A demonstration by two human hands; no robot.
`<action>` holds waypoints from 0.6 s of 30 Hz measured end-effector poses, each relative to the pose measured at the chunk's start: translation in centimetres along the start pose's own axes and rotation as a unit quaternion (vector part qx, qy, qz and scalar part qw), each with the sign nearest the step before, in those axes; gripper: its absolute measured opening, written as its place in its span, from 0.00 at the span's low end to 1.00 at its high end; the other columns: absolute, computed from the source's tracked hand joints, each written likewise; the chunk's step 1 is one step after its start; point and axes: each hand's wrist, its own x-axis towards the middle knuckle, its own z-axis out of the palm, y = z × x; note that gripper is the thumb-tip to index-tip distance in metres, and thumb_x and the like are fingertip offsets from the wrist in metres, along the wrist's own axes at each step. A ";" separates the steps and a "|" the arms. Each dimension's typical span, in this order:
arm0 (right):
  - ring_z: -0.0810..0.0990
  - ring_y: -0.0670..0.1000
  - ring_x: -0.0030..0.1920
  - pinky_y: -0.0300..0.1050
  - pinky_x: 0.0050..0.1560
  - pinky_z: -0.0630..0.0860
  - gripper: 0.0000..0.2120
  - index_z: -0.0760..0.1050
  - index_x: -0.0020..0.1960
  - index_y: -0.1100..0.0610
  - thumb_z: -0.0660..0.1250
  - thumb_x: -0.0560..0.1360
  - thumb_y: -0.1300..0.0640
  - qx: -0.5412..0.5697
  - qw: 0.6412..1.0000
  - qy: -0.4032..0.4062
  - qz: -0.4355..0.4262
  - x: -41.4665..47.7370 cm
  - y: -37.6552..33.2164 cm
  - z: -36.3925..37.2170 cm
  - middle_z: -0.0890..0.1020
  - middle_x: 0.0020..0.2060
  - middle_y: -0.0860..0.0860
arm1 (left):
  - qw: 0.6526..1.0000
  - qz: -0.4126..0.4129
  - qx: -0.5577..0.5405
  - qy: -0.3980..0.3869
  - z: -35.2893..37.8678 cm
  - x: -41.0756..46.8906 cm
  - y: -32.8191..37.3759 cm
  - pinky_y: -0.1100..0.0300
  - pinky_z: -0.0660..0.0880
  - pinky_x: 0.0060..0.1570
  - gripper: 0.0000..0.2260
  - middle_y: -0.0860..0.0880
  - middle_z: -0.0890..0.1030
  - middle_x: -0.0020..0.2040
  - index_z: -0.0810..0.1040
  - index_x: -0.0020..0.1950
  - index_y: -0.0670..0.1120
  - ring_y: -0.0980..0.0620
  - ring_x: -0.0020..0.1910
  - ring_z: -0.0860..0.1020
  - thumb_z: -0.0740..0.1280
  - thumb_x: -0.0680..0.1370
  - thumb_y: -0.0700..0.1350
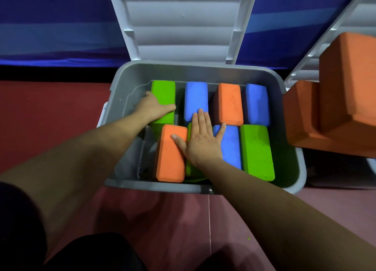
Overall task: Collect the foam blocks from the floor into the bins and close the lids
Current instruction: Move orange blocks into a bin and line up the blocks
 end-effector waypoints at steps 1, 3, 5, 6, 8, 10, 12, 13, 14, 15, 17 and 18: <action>0.37 0.50 0.79 0.71 0.72 0.34 0.48 0.44 0.81 0.58 0.40 0.73 0.26 0.000 1.000 0.005 0.003 0.0 0.1 0.0 0.42 0.80 0.52 | 1.000 0.016 -0.008 0.005 0.2 -0.2 0.7 0.49 0.73 0.61 0.42 0.37 0.74 0.68 0.63 0.71 0.37 0.38 0.65 0.74 0.72 0.69 0.63; 0.37 0.52 0.79 0.71 0.72 0.34 0.50 0.43 0.81 0.60 0.41 0.73 0.25 0.001 1.000 0.003 0.018 0.0 0.1 0.0 0.42 0.80 0.53 | 0.998 0.059 0.007 0.019 0.6 -0.4 2.3 0.50 0.73 0.59 0.40 0.37 0.74 0.67 0.64 0.70 0.37 0.38 0.65 0.75 0.71 0.71 0.63; 0.36 0.51 0.79 0.69 0.73 0.32 0.49 0.42 0.81 0.60 0.45 0.73 0.26 0.018 0.999 -0.026 0.016 0.0 -0.2 -0.5 0.41 0.80 0.53 | 0.997 0.071 0.032 -0.003 0.9 -0.6 3.1 0.51 0.72 0.59 0.41 0.36 0.72 0.69 0.61 0.72 0.36 0.38 0.66 0.73 0.69 0.73 0.64; 0.36 0.50 0.79 0.67 0.73 0.32 0.48 0.43 0.81 0.59 0.49 0.74 0.27 0.038 0.999 -0.036 0.007 0.0 0.0 -0.9 0.41 0.80 0.53 | 0.997 0.063 0.035 -0.026 1.0 -0.4 3.1 0.52 0.71 0.59 0.43 0.36 0.71 0.70 0.58 0.74 0.35 0.38 0.67 0.73 0.68 0.74 0.64; 0.40 0.50 0.80 0.64 0.74 0.34 0.44 0.48 0.80 0.58 0.56 0.76 0.31 0.095 0.995 -0.042 -0.007 0.2 1.2 -2.4 0.44 0.80 0.54 | 0.995 0.049 0.032 -0.079 1.1 -0.2 2.6 0.55 0.70 0.59 0.45 0.36 0.70 0.72 0.52 0.76 0.34 0.40 0.68 0.72 0.66 0.75 0.65; 0.42 0.55 0.80 0.61 0.75 0.36 0.46 0.49 0.80 0.59 0.59 0.75 0.31 0.065 0.998 -0.014 0.003 0.4 3.6 -3.6 0.46 0.80 0.59 | 0.992 0.038 0.017 -0.117 1.4 -0.2 2.2 0.57 0.69 0.58 0.44 0.37 0.70 0.72 0.48 0.77 0.34 0.41 0.68 0.72 0.63 0.78 0.63; 0.40 0.59 0.79 0.64 0.74 0.35 0.53 0.42 0.80 0.60 0.51 0.72 0.24 -0.060 0.997 -0.018 0.044 0.0 6.1 -4.2 0.43 0.79 0.62 | 0.990 0.027 -0.056 -0.129 2.1 -0.1 2.6 0.57 0.70 0.55 0.38 0.38 0.72 0.70 0.46 0.78 0.38 0.41 0.66 0.74 0.64 0.80 0.55; 0.39 0.61 0.79 0.66 0.75 0.36 0.54 0.40 0.80 0.61 0.46 0.71 0.22 -0.106 0.993 -0.027 0.053 -0.2 6.9 -4.1 0.42 0.79 0.64 | 0.988 0.017 -0.093 -0.122 2.5 -0.1 3.0 0.56 0.71 0.53 0.36 0.38 0.74 0.68 0.47 0.79 0.40 0.41 0.63 0.75 0.65 0.80 0.50; 0.39 0.62 0.79 0.66 0.75 0.37 0.55 0.40 0.80 0.62 0.42 0.70 0.21 -0.129 0.990 -0.027 0.053 -0.3 7.2 -3.7 0.42 0.78 0.66 | 0.988 0.012 -0.106 -0.109 2.9 0.0 3.3 0.55 0.72 0.52 0.36 0.38 0.75 0.66 0.47 0.79 0.41 0.40 0.61 0.76 0.67 0.79 0.46; 0.40 0.63 0.79 0.66 0.75 0.38 0.55 0.40 0.80 0.63 0.39 0.70 0.21 -0.134 0.990 -0.020 0.049 -0.2 7.2 -3.3 0.43 0.78 0.67 | 0.990 0.010 -0.098 -0.102 3.2 0.1 3.5 0.54 0.72 0.54 0.37 0.37 0.75 0.66 0.46 0.79 0.42 0.40 0.61 0.76 0.67 0.79 0.45; 0.41 0.64 0.79 0.66 0.75 0.39 0.55 0.41 0.79 0.64 0.36 0.69 0.22 -0.128 0.991 -0.013 0.046 0.0 6.6 -2.9 0.44 0.77 0.69 | 0.994 0.028 -0.045 -0.100 3.5 0.1 3.3 0.54 0.70 0.59 0.40 0.37 0.72 0.70 0.40 0.80 0.43 0.38 0.65 0.74 0.65 0.81 0.47; 0.41 0.65 0.78 0.66 0.75 0.39 0.55 0.41 0.79 0.64 0.36 0.70 0.22 -0.128 0.991 -0.014 0.048 0.1 6.4 -2.8 0.44 0.77 0.69 | 0.995 0.035 -0.017 -0.097 3.6 0.2 3.1 0.54 0.68 0.62 0.40 0.36 0.68 0.73 0.37 0.80 0.43 0.37 0.68 0.71 0.64 0.81 0.50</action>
